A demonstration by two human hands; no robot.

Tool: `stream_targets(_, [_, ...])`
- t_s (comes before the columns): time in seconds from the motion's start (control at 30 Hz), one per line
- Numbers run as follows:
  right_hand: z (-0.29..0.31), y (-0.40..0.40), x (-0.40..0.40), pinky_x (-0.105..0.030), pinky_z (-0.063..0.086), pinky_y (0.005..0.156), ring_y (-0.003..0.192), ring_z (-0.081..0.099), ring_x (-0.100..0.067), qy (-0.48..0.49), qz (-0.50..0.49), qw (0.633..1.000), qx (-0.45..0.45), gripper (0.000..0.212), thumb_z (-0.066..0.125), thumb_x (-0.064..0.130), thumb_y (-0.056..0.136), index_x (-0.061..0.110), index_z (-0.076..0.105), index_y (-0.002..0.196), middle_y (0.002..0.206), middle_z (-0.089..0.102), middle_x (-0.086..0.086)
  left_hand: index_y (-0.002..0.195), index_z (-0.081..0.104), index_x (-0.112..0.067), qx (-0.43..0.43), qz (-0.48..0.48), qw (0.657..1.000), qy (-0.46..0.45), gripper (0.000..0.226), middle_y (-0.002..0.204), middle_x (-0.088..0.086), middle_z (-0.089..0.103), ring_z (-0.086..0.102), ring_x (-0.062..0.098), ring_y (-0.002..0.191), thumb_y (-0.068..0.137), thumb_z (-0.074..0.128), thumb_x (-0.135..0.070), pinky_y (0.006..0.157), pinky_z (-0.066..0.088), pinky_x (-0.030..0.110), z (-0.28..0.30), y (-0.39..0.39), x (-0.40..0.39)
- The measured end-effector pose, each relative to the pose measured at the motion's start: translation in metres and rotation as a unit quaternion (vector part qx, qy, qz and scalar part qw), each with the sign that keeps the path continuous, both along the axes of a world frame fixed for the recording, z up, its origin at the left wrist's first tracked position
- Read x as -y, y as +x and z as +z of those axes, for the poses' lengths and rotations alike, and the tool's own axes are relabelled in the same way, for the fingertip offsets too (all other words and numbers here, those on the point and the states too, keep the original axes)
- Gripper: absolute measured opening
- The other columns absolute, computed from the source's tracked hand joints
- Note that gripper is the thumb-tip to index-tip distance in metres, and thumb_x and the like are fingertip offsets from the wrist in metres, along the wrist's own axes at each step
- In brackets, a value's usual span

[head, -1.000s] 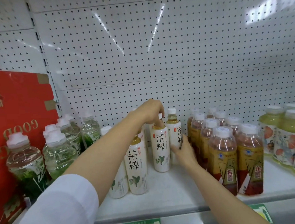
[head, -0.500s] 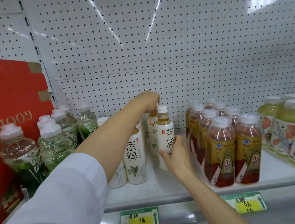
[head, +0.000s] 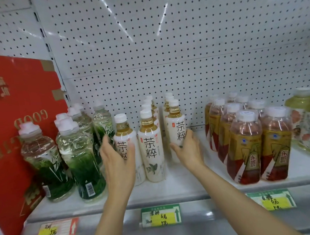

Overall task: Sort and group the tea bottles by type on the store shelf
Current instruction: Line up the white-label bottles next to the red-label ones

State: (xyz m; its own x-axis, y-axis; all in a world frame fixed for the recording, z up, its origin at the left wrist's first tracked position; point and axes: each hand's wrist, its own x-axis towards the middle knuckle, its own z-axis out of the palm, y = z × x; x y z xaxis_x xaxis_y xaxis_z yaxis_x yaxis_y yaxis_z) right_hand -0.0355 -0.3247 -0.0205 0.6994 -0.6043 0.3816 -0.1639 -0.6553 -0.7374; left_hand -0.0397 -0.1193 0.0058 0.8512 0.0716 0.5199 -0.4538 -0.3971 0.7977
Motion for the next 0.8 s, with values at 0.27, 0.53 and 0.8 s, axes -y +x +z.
stream_targets(0.27, [0.000,-0.015,-0.005,-0.045,0.045,0.101,0.126,0.047,-0.024,0.050,0.030,0.997,0.040,0.067,0.074,0.040,0.082,0.014,0.041,0.135,0.132,0.052,-0.002,0.141,0.040,-0.021,-0.088,-0.043,0.995,-0.024,0.058,0.129,-0.004,0.060,0.060,0.018,0.115,0.091,0.068,-0.030,0.090,0.050,0.036,-0.022,0.003,-0.004])
stream_targets(0.53, [0.014,-0.134,-0.052,-0.014,0.046,0.094,0.114,0.059,0.000,0.064,0.282,0.949,0.128,0.060,0.083,0.035,0.073,0.035,0.059,0.129,0.121,0.064,0.025,0.118,0.052,-0.041,0.009,-0.144,0.979,-0.141,0.056,0.109,-0.028,0.067,0.065,-0.008,0.098,0.068,0.069,-0.058,0.078,0.053,0.015,0.012,-0.089,-0.003])
stream_targets(0.8, [0.017,-0.124,-0.025,-0.009,0.050,0.075,0.096,0.063,0.010,0.111,0.218,0.965,0.092,0.054,0.086,0.020,0.069,0.029,0.063,0.117,0.102,0.071,0.024,0.141,0.039,-0.044,0.043,-0.215,0.975,0.026,0.071,0.138,-0.027,0.050,0.047,-0.007,0.126,0.078,0.070,-0.060,0.101,0.045,0.021,0.006,-0.073,0.040])
